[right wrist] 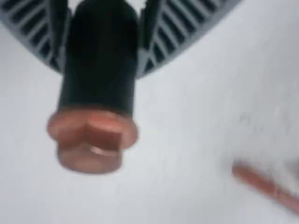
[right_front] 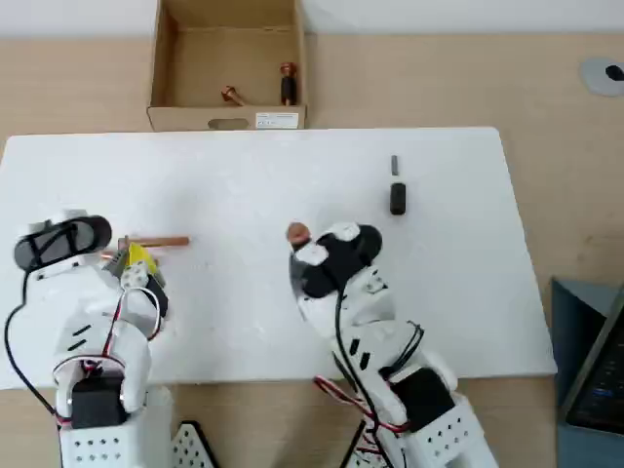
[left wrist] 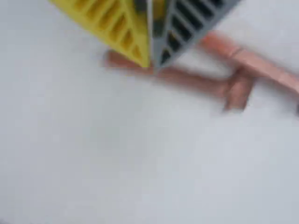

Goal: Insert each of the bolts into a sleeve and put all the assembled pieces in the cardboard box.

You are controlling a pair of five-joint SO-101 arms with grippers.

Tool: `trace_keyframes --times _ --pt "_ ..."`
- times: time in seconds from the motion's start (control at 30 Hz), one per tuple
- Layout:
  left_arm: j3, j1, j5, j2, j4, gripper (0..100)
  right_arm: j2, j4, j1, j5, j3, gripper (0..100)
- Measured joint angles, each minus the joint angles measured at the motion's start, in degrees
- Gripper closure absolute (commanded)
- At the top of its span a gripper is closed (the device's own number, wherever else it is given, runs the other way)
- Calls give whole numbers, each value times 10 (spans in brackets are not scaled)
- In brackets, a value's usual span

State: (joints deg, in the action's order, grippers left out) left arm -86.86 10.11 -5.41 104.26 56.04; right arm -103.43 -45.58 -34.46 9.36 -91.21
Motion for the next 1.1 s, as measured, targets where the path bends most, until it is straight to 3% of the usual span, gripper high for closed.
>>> trace_keyframes --times 0.37,0.63,1.1 --pt "-90 27 87 0 0 998 16 -71 0 20 138 989" --pt "-91 27 92 0 0 998 252 -58 0 20 327 989" --pt "-91 27 92 0 0 998 699 109 58 20 580 989"
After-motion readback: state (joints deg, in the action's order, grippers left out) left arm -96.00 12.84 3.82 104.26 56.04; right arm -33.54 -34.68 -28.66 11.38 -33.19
